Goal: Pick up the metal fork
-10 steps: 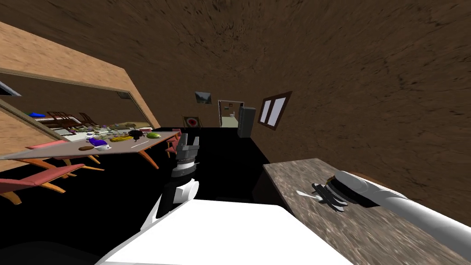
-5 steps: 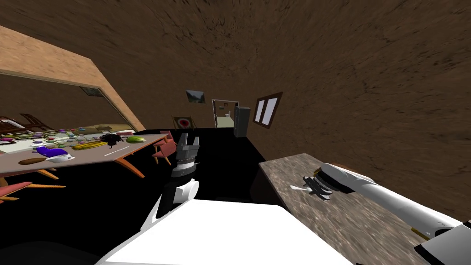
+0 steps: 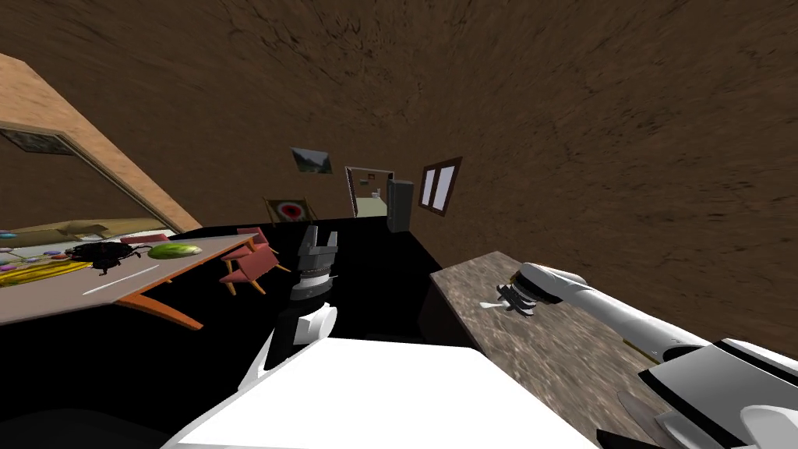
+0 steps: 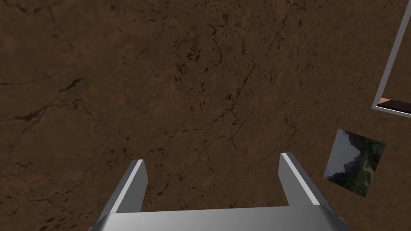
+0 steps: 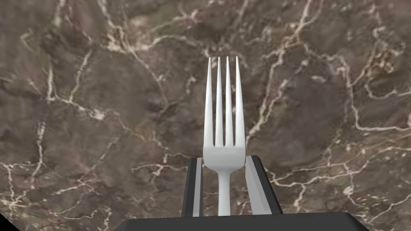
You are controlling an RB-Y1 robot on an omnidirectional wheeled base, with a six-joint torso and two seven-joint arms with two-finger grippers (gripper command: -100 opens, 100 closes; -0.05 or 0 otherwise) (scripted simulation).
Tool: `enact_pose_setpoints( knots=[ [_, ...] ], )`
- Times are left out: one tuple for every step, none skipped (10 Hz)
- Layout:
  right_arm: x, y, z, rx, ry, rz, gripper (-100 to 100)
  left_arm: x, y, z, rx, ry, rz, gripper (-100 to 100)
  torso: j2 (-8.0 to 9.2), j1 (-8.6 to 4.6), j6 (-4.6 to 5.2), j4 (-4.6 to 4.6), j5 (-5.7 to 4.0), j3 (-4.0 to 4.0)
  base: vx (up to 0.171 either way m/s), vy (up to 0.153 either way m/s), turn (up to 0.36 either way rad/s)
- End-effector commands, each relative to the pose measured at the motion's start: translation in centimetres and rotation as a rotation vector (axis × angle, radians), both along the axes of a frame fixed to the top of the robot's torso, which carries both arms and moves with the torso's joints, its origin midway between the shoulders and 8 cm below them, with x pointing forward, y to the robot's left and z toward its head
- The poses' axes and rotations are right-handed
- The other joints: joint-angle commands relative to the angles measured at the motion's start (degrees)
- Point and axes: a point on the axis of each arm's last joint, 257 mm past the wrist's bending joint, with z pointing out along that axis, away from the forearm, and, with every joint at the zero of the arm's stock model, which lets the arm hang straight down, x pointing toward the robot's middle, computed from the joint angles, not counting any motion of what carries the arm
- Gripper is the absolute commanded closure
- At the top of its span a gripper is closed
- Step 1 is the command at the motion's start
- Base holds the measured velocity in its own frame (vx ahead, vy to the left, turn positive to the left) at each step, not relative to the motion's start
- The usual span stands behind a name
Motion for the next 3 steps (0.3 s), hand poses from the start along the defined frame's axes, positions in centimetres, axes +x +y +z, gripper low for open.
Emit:
enact_pose_setpoints(
  knots=[
    [1.61,0.39,0.81,-0.013,-0.012,0.02,100,0.0,0.0,0.0,0.0,0.0,0.0,0,0.0,0.0,0.0,0.0,0.0,0.0,0.031,-0.002,-0.141],
    [1.04,0.19,0.46,-0.008,-0.005,0.009,100,0.0,-0.01,0.0,0.0,0.0,0.0,0,0.0,0.01,-0.09,0.01,0.0,0.0,0.011,-0.001,0.003],
    [1.15,0.13,0.56,-0.01,-0.006,0.012,0,0.0,-0.01,0.0,0.0,0.0,0.0,0,0.06,0.01,-0.05,0.0,-0.03,0.03,0.0,0.0,0.0]
  ],
)
